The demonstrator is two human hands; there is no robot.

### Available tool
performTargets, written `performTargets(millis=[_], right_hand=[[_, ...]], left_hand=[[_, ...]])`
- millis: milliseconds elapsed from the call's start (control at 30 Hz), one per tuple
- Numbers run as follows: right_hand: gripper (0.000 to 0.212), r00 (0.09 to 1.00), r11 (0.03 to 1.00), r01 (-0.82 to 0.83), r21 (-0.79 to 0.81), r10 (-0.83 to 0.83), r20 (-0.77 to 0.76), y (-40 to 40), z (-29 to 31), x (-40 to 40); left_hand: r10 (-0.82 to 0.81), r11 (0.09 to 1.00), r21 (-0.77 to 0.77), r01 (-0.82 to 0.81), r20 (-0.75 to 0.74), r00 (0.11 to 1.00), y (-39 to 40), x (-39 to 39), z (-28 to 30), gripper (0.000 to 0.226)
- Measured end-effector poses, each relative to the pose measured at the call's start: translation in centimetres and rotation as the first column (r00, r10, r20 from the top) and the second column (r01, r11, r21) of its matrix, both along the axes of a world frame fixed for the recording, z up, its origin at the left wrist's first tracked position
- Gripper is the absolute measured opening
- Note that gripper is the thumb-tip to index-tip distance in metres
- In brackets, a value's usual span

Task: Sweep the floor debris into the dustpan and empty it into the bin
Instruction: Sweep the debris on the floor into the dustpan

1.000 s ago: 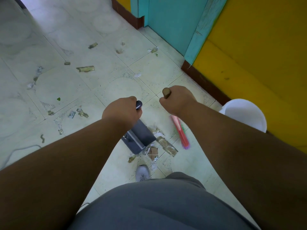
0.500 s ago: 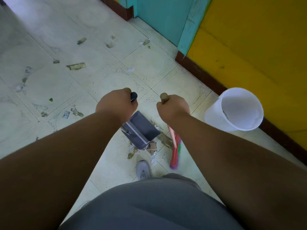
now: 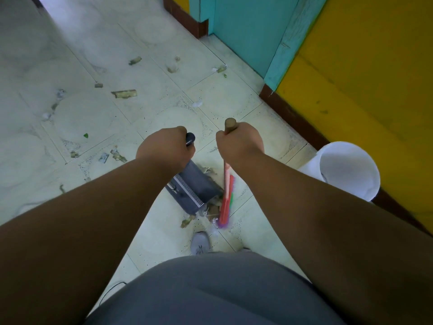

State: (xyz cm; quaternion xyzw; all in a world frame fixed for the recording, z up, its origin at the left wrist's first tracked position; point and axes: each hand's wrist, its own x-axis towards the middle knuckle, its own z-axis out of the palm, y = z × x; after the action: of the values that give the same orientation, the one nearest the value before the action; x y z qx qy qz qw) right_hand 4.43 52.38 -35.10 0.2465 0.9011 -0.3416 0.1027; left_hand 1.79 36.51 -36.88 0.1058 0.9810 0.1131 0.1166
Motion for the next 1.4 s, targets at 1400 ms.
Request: performTargets(millis=[1400], right_hand=[[0.019, 0.516, 0.513, -0.854, 0.084, 0.856, 0.023, 3.0, -5.7, 9.3]], left_hand=[[0.645, 0.763, -0.068, -0.643, -0.002, 0.764, -1.8, 21.9, 0.6, 0.026]])
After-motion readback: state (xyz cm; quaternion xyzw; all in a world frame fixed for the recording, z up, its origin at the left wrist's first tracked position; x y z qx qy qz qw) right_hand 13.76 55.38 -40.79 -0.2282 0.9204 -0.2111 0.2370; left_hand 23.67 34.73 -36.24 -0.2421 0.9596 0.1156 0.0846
